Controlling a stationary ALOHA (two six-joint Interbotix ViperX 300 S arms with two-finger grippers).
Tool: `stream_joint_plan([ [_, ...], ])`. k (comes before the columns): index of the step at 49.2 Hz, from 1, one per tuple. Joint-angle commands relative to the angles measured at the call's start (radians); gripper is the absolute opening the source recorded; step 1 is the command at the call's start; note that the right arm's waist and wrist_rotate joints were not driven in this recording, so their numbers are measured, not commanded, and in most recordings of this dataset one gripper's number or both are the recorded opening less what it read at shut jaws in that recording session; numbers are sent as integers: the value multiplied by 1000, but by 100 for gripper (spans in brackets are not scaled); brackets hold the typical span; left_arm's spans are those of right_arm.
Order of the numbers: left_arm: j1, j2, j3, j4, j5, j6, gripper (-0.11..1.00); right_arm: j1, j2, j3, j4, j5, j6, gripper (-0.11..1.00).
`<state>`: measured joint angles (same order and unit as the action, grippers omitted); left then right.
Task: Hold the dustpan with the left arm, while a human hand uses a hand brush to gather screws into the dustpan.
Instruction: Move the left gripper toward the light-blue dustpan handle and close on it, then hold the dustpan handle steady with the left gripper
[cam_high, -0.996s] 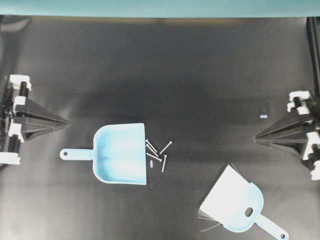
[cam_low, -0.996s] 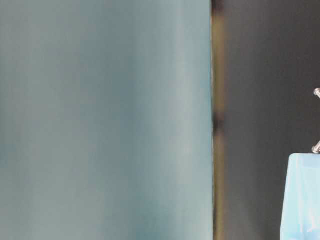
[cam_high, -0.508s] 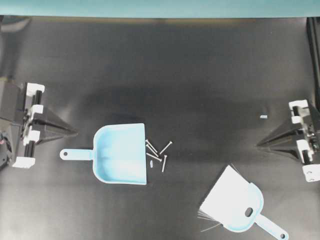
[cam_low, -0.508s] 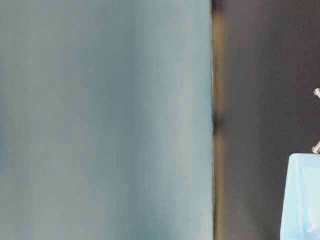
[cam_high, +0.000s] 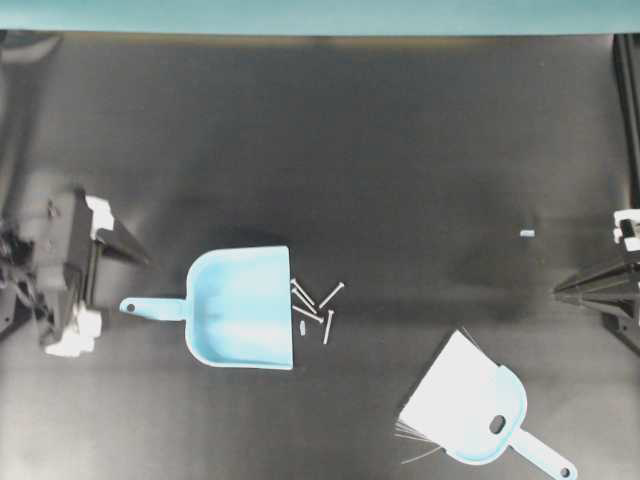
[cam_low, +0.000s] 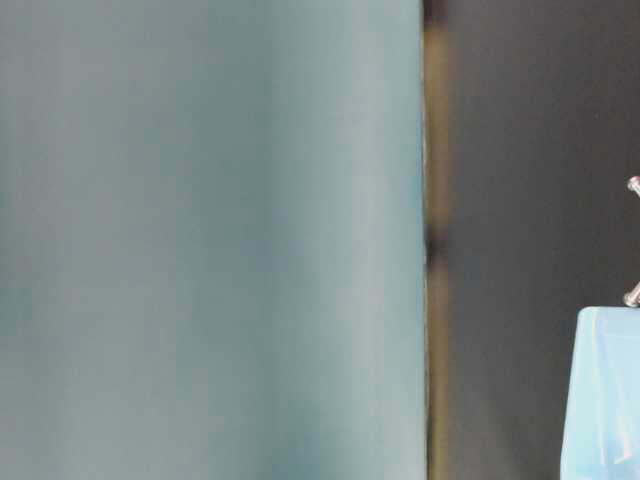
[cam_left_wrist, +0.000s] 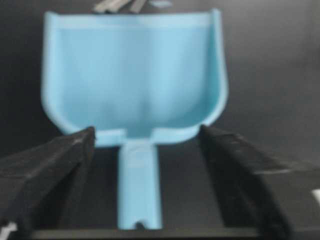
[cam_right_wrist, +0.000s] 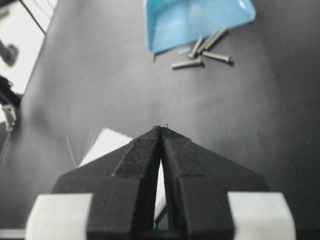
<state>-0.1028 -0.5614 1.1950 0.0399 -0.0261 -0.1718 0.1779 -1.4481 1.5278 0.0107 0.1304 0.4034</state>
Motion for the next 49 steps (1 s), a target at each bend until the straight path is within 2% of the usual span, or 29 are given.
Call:
stream_joint_plan([
  [1, -8, 26, 40, 3, -143, -40, 86, 0, -29, -5, -3, 12, 0, 0],
  [6, -8, 55, 97, 3, -265, -91, 81, 0, -43, -11, -3, 31, 0, 0],
  [11, -3, 100, 132, 3, -347, -112, 82, 0, -43, -9, -3, 34, 2, 0],
  [21, 23, 225, 143, 3, -436, -120, 83, 0, -44, -9, -3, 34, 0, 0],
  [35, 49, 454, 144, 3, -640, -120, 83, 0, -46, -9, -3, 34, 0, 0],
  [49, 55, 561, 143, 3, -752, -115, 83, 0, -44, -9, -2, 34, 2, 0],
])
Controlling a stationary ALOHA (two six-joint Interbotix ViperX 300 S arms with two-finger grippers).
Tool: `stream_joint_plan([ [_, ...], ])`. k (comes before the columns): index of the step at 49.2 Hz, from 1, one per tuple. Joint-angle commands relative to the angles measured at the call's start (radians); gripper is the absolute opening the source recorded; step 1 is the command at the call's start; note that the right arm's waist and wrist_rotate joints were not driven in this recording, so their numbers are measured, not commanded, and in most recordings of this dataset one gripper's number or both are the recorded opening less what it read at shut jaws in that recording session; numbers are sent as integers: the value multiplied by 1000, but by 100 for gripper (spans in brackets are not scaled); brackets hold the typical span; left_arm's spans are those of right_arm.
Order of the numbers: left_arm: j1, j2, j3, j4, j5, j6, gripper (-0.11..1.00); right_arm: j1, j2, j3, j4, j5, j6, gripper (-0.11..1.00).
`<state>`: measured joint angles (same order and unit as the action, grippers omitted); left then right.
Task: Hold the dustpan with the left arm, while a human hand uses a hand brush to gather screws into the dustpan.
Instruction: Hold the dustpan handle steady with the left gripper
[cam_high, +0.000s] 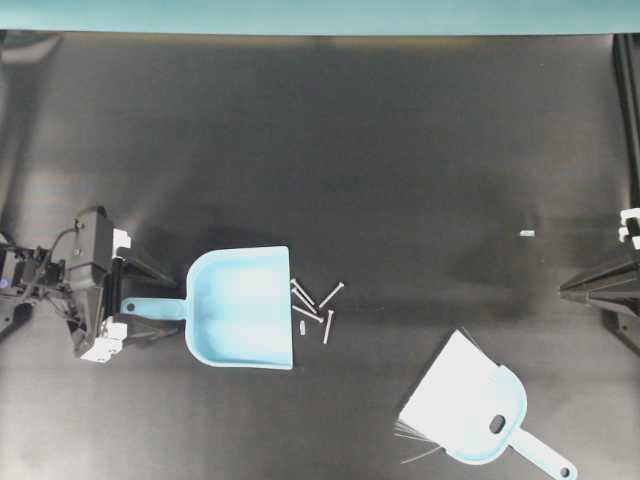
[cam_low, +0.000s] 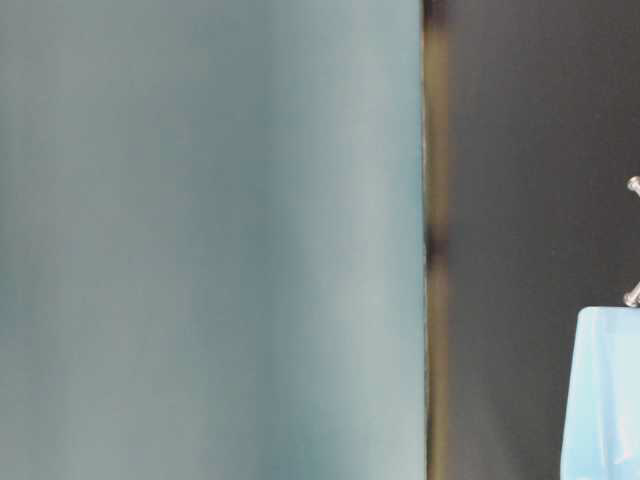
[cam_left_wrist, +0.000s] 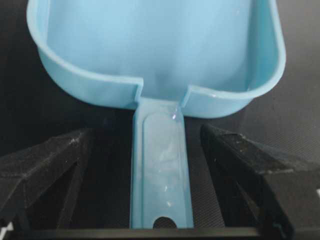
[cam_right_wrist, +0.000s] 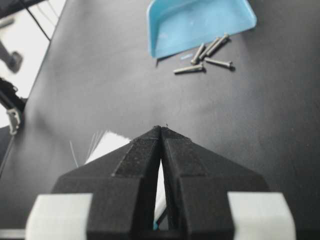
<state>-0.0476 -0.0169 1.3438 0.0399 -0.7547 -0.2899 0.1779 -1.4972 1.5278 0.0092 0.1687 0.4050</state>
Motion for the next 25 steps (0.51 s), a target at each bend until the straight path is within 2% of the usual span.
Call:
stream_joint_plan([
  [1, -2, 23, -8, 3, -28, 3, 83, 0, 3, -9, -2, -5, 0, 0],
  [19, -38, 58, -15, 3, -78, 31, 82, 0, 3, -9, -2, -5, 0, 0],
  [22, -49, 63, -18, 3, -77, 32, 78, 0, 3, -9, -2, -5, 0, 0],
  [25, -58, 72, -18, 3, -77, 35, 69, 0, 3, -9, -2, -5, 0, 0],
])
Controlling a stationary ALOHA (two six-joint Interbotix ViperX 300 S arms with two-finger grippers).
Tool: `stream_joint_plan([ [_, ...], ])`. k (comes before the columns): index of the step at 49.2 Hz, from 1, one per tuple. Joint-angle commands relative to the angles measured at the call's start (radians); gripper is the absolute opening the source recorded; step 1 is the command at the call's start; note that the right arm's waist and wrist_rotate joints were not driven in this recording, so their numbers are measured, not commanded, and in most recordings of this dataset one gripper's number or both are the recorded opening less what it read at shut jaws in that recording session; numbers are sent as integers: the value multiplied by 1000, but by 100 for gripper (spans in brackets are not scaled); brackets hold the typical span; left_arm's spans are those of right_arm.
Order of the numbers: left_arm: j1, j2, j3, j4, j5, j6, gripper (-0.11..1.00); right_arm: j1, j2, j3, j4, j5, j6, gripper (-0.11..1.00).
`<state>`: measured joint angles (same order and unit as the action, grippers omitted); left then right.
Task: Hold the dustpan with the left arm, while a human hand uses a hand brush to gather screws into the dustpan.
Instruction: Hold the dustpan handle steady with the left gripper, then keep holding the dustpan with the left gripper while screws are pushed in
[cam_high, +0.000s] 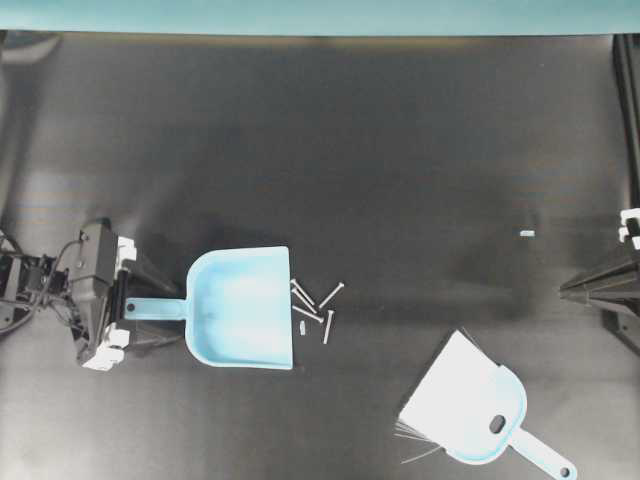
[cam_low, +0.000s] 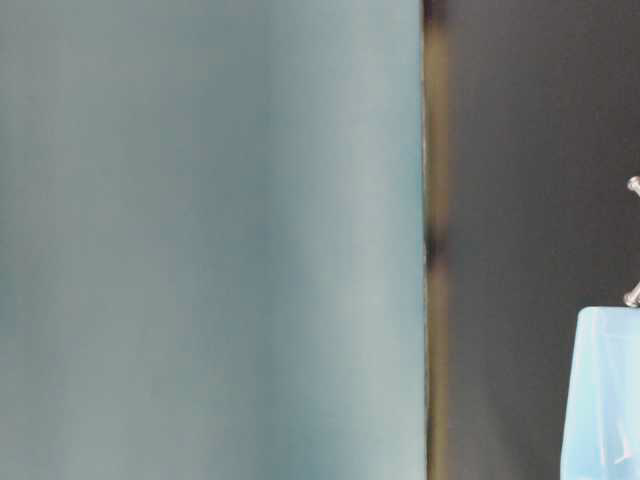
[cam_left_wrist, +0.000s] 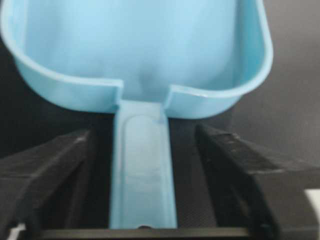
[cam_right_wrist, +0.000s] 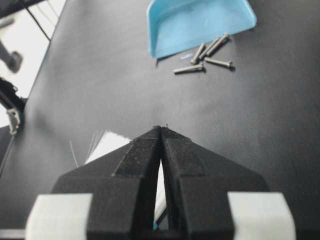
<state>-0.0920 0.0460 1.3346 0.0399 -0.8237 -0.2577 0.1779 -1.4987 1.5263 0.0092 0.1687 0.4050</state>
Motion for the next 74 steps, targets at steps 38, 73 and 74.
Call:
stream_joint_plan([
  [38, -2, -41, -49, 3, 100, 26, 28, 0, 5, -8, -2, -5, 0, 0],
  [73, 26, -199, -117, 3, 407, -6, 28, 0, 5, -8, -2, -5, -2, 0],
  [74, 28, -202, -117, 3, 408, -6, 28, 0, 3, -8, 0, -3, 0, 0],
])
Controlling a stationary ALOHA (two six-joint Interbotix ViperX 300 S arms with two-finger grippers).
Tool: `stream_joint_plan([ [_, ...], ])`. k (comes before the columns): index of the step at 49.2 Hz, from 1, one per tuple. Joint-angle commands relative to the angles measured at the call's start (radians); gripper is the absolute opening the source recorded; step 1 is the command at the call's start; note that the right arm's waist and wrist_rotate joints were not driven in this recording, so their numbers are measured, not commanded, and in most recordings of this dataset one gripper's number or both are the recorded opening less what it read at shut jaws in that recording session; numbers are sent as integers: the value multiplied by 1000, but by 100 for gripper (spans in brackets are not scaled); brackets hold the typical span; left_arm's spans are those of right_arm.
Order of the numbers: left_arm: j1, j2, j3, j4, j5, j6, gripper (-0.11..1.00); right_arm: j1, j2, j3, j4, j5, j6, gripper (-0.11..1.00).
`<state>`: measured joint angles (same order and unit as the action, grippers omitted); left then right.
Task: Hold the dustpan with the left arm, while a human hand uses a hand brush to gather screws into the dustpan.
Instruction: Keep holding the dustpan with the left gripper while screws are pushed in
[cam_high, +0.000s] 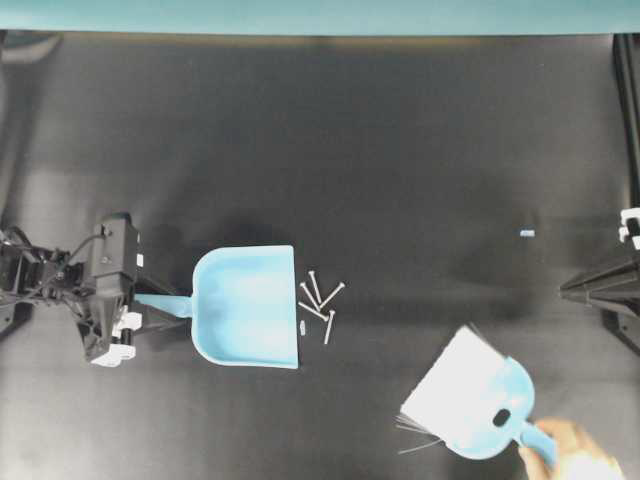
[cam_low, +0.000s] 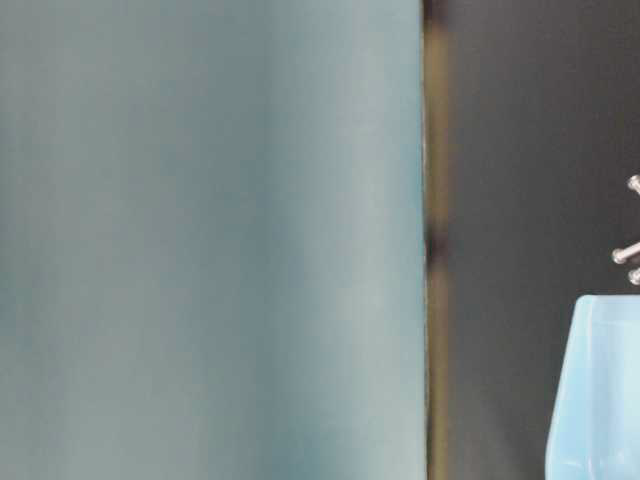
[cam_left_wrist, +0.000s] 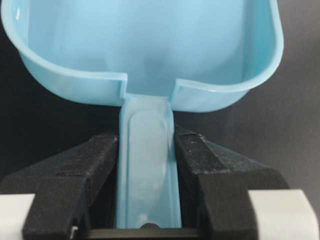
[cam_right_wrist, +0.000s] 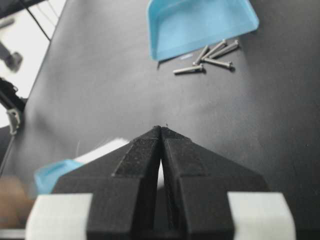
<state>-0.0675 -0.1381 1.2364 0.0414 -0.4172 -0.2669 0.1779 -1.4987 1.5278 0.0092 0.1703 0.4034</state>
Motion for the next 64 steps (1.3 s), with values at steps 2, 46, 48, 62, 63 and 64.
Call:
stream_joint_plan([
  [2, 5, -26, -17, 2, 2, 3, 28, 0, 5, -9, -2, -5, 2, 0],
  [46, 26, 66, 12, 2, -26, 34, 28, 0, 5, -9, -2, -6, 2, 0],
  [48, 26, 66, 11, 2, -29, 34, 28, 0, 5, -9, -2, -6, 2, 0],
  [62, 26, 69, 8, 2, -40, 43, 28, 0, 5, -9, 0, -5, 0, 0],
  [63, 26, 71, 8, 2, -40, 46, 28, 0, 3, -9, 0, -5, 0, 0],
  [64, 26, 71, 8, 2, -40, 48, 28, 0, 5, -9, -2, -5, 2, 0],
])
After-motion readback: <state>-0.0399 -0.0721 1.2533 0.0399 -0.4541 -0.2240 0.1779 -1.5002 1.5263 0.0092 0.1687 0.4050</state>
